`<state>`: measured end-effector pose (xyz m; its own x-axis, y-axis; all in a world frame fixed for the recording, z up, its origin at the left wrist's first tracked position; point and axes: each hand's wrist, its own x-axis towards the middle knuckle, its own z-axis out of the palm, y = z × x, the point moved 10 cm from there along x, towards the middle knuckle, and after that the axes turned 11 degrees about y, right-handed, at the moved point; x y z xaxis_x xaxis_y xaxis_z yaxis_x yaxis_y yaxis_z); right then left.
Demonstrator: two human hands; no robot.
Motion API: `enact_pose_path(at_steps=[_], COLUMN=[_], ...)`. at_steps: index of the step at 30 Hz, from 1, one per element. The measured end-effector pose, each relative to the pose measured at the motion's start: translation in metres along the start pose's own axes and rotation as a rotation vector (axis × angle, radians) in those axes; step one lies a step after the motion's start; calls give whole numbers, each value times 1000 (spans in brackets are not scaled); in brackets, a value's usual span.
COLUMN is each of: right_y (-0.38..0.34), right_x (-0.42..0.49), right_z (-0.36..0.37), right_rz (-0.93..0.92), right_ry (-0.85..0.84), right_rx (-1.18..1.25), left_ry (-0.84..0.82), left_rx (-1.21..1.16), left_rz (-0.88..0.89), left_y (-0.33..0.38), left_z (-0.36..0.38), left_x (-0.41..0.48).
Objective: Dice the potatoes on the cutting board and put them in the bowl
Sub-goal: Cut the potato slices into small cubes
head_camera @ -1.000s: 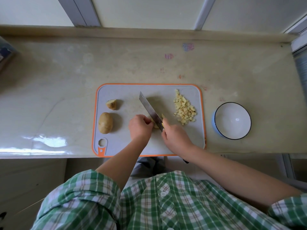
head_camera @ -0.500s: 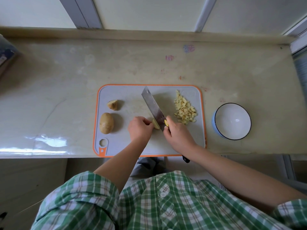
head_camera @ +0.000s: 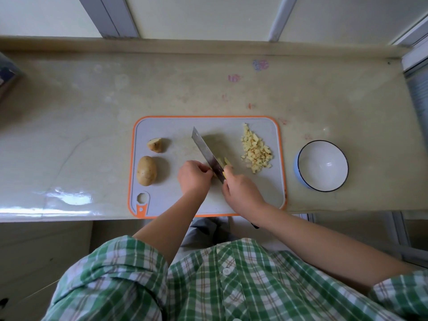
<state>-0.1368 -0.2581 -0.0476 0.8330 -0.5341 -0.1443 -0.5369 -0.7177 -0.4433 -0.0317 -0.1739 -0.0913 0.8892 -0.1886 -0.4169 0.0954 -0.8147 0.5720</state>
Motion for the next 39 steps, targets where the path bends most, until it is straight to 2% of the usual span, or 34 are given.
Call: enact_pose_path(at_steps=[6,11,13,15,17,19,22,25,27,29,35,39], right_y=[-2,0,12,30,48,62,72,73,71,65,45,30], right_x=[10,21,25,28,27,23,15,8,6,6,12,11], right_z=[4,-20,-36,-52,-61,-66,-66,-56,-48,-41,-34,-32], right_rz=[16,10,85,182,265,309,334,344,343,314,210,139], right_ry=[24,152,223,273,280,278,257,174,110,70,30,18], right_rx=[7,138,219,318,356,365,381,375,347,306,213,156], left_ry=[-12,-32,-32,-43,-144,-286,-382,-297,-247,-204,-9,42], left_rx=[24,96,156,236,369,564,758,698,658,599,432,308], left_rz=[40,183,325,589,925,1158,1304,1397,1400,1331,797,698], left_y=[3,14,24,45,67,78,81,86,84,78,46,43], left_z=[2,0,-3,-2,15,36,56,50,43,36,7,-1], left_x=[2,1,1,-1,-14,-29,-37,-41,-42,-41,-18,-22])
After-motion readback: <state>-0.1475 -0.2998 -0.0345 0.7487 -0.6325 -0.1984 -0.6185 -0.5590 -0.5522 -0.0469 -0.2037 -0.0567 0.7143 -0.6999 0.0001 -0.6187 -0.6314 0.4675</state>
